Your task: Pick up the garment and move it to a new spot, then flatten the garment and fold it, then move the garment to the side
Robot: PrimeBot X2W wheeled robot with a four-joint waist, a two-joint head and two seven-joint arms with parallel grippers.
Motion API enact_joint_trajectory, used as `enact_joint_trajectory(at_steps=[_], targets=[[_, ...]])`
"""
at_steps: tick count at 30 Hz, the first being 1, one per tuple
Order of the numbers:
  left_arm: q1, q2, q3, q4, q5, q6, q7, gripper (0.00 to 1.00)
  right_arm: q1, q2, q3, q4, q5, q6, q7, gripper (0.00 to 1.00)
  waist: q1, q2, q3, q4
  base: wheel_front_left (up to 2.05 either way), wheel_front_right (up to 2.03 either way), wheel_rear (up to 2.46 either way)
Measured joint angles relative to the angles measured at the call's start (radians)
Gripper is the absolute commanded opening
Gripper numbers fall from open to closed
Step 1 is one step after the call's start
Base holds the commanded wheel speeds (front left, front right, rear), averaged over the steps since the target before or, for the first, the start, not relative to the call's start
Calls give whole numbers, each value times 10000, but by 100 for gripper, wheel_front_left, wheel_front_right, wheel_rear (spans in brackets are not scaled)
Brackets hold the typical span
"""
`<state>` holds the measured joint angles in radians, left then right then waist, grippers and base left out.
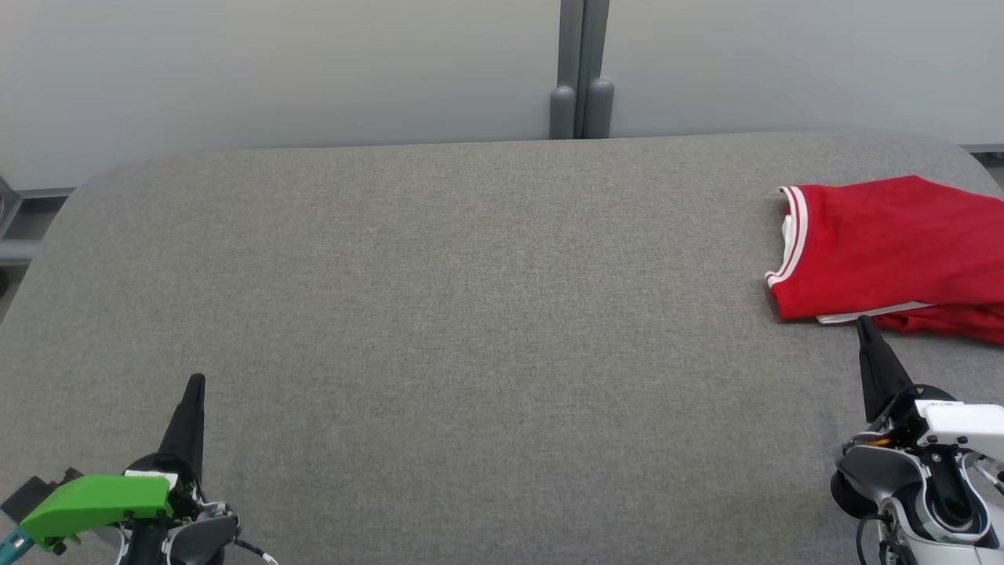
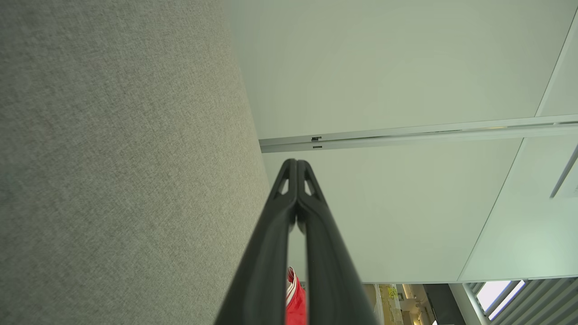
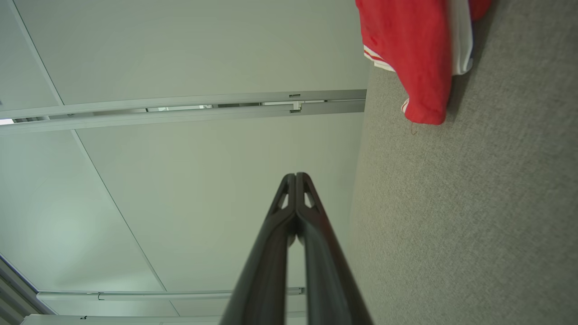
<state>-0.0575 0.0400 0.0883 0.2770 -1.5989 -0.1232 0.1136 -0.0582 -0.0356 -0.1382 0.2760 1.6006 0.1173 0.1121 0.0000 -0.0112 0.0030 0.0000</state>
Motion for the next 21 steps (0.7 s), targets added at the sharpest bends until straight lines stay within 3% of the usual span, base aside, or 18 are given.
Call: enact_joint_trajectory(at_steps=[21], targets=[[0,0,0,-2,0,0,0,0,0,0,0,0,8,0,0,0,0,0,0,0,0,0,0]])
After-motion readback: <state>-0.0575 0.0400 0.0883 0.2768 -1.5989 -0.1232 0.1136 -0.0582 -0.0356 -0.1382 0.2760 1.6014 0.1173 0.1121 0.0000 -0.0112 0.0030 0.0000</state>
